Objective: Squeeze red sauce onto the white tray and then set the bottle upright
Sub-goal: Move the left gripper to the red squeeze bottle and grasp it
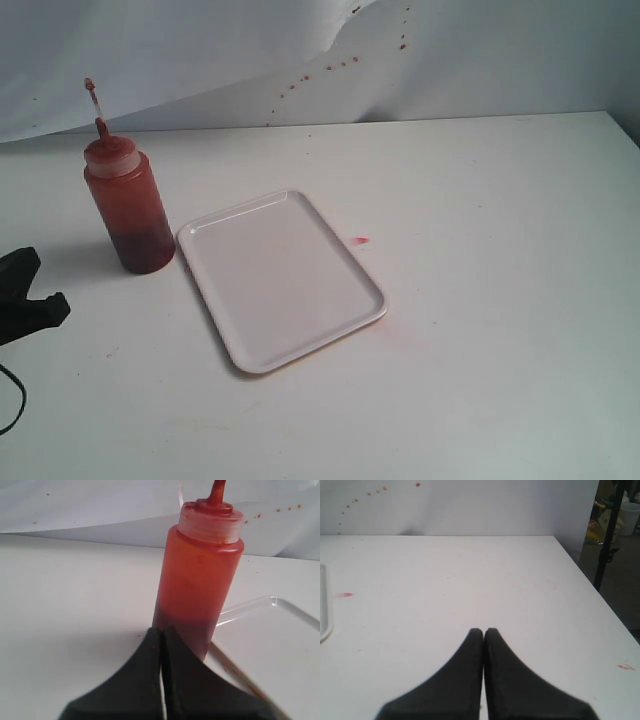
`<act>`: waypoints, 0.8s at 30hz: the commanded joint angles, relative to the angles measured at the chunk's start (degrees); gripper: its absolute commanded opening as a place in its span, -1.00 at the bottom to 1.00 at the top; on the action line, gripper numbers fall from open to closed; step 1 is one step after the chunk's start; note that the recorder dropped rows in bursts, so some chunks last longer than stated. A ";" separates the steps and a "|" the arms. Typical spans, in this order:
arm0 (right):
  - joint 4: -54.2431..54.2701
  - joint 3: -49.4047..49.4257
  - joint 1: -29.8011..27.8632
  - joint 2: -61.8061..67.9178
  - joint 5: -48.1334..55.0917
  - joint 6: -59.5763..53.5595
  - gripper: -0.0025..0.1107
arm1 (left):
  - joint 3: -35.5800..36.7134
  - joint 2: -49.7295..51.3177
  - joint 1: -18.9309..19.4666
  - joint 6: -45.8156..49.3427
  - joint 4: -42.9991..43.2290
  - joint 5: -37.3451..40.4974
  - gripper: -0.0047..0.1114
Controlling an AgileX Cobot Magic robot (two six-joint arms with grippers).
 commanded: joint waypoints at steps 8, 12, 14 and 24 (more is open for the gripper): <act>-0.40 0.19 0.19 -0.32 -0.17 -0.23 -0.96 | -0.15 0.17 0.17 0.12 -0.03 -0.98 -0.92; -0.40 0.19 0.19 -0.32 -0.17 -0.23 -0.96 | -0.15 0.17 0.17 0.12 -0.03 -0.98 -0.90; -0.40 0.19 0.19 -0.32 -0.17 -0.23 -0.96 | -0.15 0.17 0.17 0.12 -0.03 -0.98 -0.88; -0.40 0.19 0.19 -0.32 -0.17 -0.23 -0.96 | -0.15 0.17 0.17 0.12 -0.03 -0.98 -0.43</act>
